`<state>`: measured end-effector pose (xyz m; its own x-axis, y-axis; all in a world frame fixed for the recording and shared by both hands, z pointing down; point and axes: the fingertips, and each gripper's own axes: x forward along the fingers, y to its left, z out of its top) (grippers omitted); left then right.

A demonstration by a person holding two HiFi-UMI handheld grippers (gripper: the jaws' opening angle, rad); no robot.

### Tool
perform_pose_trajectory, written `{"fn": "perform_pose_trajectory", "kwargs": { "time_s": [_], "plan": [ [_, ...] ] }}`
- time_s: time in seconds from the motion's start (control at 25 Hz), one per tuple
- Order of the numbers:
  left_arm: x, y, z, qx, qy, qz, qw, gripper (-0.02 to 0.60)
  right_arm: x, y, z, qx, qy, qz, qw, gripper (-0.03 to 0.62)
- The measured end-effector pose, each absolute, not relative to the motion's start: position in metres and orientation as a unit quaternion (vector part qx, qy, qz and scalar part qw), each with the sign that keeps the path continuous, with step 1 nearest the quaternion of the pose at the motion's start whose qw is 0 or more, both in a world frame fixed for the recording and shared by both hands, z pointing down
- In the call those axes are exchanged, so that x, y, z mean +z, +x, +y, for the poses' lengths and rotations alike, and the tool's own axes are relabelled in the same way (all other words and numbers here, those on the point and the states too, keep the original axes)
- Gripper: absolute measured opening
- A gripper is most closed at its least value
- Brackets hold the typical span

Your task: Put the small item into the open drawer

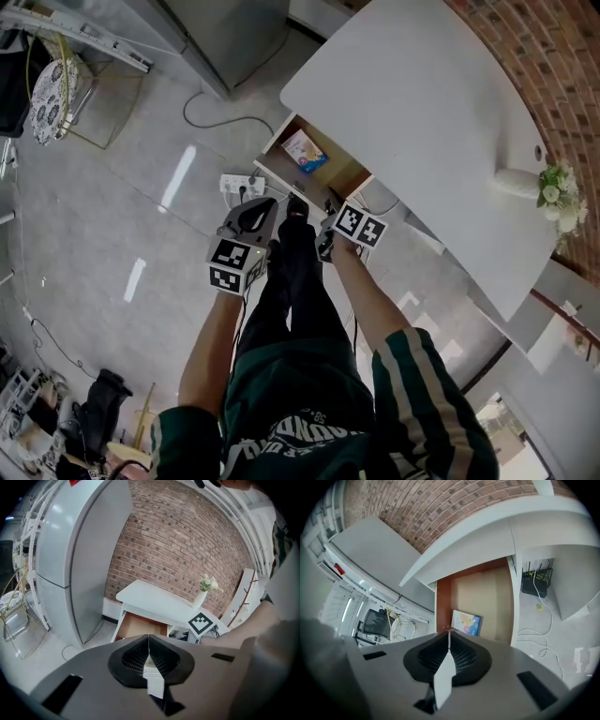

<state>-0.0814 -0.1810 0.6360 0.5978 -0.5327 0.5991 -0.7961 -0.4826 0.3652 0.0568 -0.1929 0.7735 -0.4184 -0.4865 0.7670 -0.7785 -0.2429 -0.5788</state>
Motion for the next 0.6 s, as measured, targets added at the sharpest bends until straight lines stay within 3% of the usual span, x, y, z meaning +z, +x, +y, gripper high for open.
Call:
{"fn": "perform_pose_trajectory", "kwargs": {
  "time_s": [0.6],
  "plan": [
    [0.576,-0.073,-0.171,0.185,0.846,-0.412,0.284,0.017,0.678,0.045,-0.172,0.463,0.492,-0.715,0.177,0.028]
  ]
}}
